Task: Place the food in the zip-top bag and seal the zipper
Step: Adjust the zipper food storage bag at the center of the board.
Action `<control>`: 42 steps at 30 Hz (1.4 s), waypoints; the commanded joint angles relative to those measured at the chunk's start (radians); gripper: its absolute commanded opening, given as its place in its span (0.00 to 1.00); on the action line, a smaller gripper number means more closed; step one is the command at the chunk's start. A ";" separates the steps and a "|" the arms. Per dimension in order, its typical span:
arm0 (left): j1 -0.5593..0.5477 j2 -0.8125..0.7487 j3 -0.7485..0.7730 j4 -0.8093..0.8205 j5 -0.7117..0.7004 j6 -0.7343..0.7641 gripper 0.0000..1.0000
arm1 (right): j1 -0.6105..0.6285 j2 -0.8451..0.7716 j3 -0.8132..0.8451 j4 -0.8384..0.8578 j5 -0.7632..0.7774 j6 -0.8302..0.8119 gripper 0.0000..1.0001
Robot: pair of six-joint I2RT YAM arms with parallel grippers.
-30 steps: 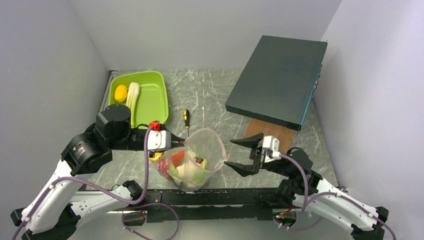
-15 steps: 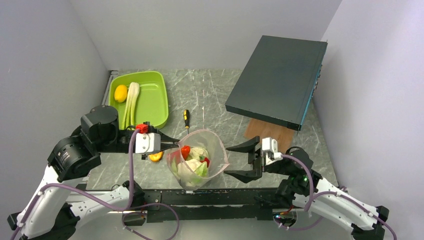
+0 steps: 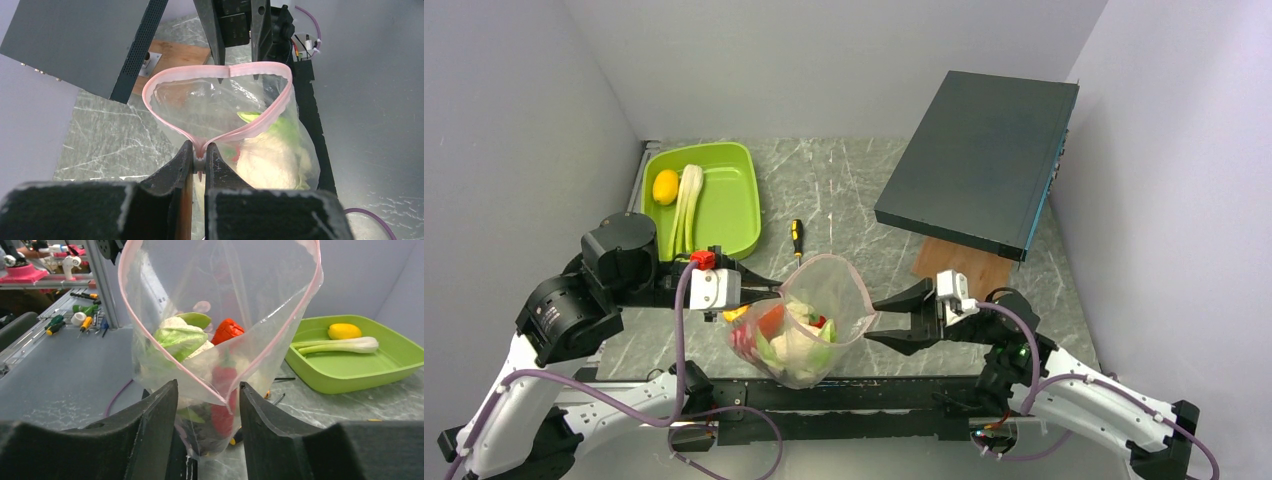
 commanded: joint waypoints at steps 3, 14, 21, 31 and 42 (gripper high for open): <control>0.003 -0.009 0.037 0.078 0.044 0.008 0.00 | 0.000 0.039 0.049 0.052 -0.034 -0.021 0.46; 0.003 -0.017 -0.017 0.071 -0.072 0.032 0.00 | 0.001 0.007 0.207 -0.275 0.103 -0.121 0.00; 0.017 0.014 -0.134 0.139 -0.238 0.084 0.00 | 0.001 0.034 0.481 -0.847 0.630 -0.250 0.00; 0.128 0.168 -0.246 0.216 -0.141 0.212 0.00 | 0.002 0.080 0.562 -1.250 0.788 -0.436 0.00; 0.182 0.090 -0.467 0.469 0.072 0.124 0.00 | 0.001 0.105 0.646 -1.179 0.612 -0.366 0.36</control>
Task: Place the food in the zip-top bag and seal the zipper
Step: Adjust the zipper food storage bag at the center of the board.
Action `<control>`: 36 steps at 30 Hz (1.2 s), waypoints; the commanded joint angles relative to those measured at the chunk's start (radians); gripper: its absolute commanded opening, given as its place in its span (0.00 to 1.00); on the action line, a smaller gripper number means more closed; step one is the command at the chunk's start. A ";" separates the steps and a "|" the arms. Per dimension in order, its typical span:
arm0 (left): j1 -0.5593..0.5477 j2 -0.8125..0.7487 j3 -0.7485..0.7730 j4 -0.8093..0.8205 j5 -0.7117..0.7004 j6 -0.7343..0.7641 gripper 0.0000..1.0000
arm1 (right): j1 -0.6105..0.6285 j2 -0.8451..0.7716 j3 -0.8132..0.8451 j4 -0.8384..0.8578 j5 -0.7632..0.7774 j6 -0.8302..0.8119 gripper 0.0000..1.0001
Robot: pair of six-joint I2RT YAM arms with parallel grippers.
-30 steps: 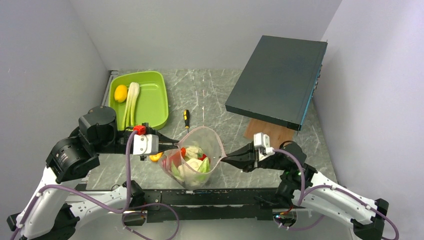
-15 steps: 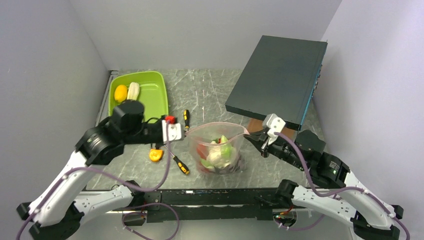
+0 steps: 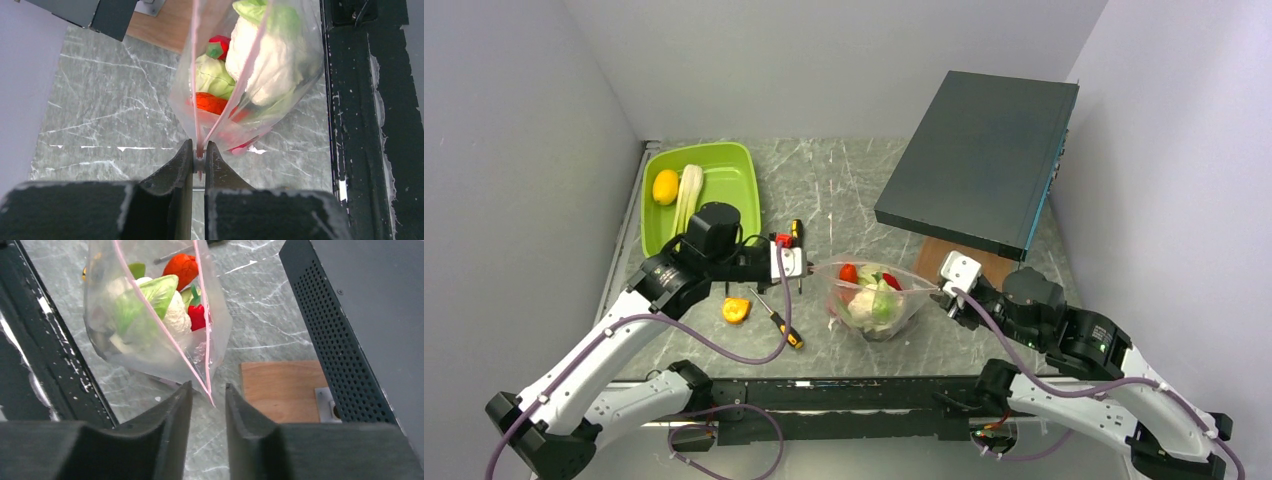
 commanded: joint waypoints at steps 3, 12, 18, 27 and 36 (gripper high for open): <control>0.072 -0.017 -0.018 0.133 0.137 -0.106 0.00 | -0.005 0.172 0.245 -0.023 -0.076 0.075 0.56; 0.087 -0.061 -0.049 0.198 0.163 -0.182 0.00 | -0.004 0.456 0.561 0.015 -0.310 0.093 0.87; 0.089 -0.096 -0.073 0.207 0.161 -0.183 0.00 | 0.000 0.643 0.548 0.280 -0.389 0.155 0.96; 0.089 -0.108 -0.081 0.211 0.147 -0.178 0.00 | 0.062 0.790 0.556 0.300 -0.170 0.302 1.00; 0.095 -0.140 -0.072 0.203 0.085 -0.202 0.00 | 0.365 0.887 0.611 0.202 0.404 0.497 1.00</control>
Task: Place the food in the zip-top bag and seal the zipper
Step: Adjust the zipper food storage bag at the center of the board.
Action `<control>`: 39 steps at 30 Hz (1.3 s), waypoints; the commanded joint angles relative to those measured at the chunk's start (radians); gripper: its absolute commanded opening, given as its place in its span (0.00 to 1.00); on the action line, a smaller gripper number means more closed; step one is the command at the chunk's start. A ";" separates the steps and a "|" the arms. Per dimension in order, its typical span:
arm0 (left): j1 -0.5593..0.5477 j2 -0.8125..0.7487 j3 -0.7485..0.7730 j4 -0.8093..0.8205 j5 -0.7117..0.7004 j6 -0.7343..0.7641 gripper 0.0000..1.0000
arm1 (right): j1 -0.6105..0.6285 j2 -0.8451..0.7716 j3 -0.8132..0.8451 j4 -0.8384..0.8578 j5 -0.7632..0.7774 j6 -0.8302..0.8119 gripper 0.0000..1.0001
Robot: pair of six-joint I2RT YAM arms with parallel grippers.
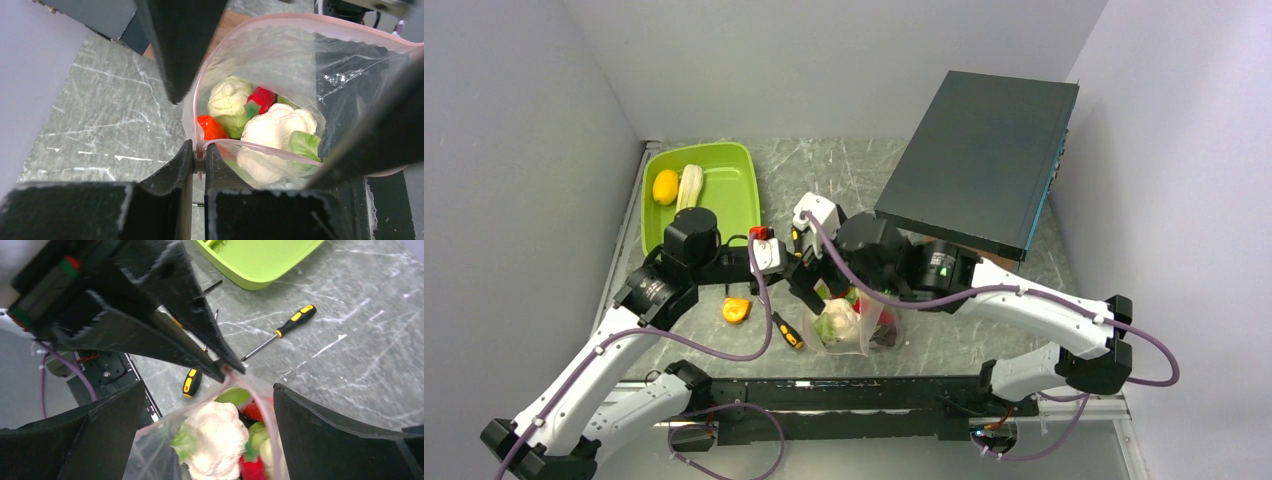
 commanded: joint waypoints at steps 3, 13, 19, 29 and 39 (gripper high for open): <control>0.006 -0.048 0.031 0.042 -0.047 -0.045 0.00 | 0.163 0.070 0.033 -0.023 0.461 0.094 1.00; 0.008 0.040 0.214 -0.179 -0.057 -0.100 0.00 | 0.219 0.034 -0.085 0.139 0.605 -0.068 0.92; 0.050 -0.002 0.196 -0.117 0.021 -0.144 0.00 | 0.249 -0.005 -0.149 0.182 0.559 -0.114 0.77; 0.092 -0.029 0.153 -0.055 0.110 -0.169 0.00 | 0.249 -0.099 -0.306 0.391 0.541 -0.213 0.51; 0.103 -0.112 0.057 0.039 0.110 -0.114 0.50 | 0.136 -0.258 -0.417 0.425 0.237 -0.317 0.00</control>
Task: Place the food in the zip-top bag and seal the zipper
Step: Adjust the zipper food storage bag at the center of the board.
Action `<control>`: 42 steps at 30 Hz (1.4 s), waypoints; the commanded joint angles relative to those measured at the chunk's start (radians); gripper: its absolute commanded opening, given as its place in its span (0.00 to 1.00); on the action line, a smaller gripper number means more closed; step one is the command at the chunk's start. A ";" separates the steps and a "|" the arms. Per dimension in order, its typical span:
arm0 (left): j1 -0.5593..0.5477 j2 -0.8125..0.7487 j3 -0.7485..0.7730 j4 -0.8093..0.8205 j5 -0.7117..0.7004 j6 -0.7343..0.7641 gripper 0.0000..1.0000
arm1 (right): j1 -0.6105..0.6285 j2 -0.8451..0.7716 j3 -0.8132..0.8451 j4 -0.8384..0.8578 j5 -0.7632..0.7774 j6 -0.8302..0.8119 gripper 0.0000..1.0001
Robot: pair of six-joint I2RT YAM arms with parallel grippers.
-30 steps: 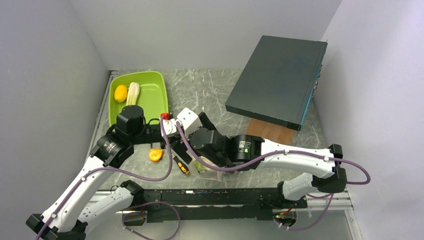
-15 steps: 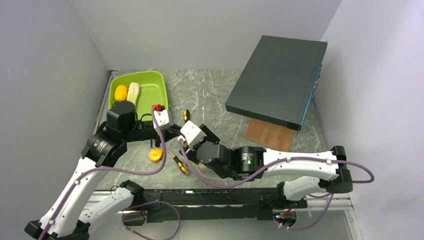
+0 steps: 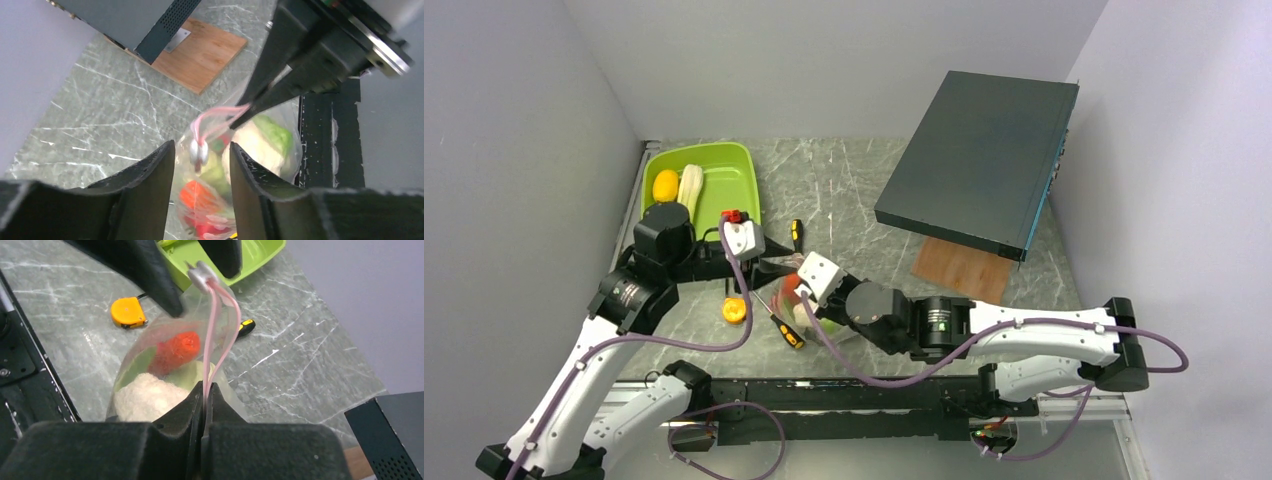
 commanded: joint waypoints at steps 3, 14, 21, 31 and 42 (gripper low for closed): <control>0.019 -0.159 -0.178 0.333 0.009 -0.026 0.61 | -0.189 -0.208 -0.076 0.061 -0.443 0.000 0.00; 0.025 -0.090 -0.423 0.949 0.145 -0.392 0.76 | -0.336 -0.292 -0.105 0.055 -0.768 0.057 0.00; 0.017 -0.024 -0.418 1.028 0.293 -0.471 0.69 | -0.341 -0.273 -0.079 0.043 -0.714 0.078 0.00; -0.008 -0.095 -0.418 0.898 0.216 -0.354 0.78 | -0.342 -0.282 -0.084 0.046 -0.543 0.137 0.00; -0.017 0.017 -0.384 0.937 0.066 -0.493 0.43 | -0.341 -0.264 -0.069 0.096 -0.503 0.150 0.00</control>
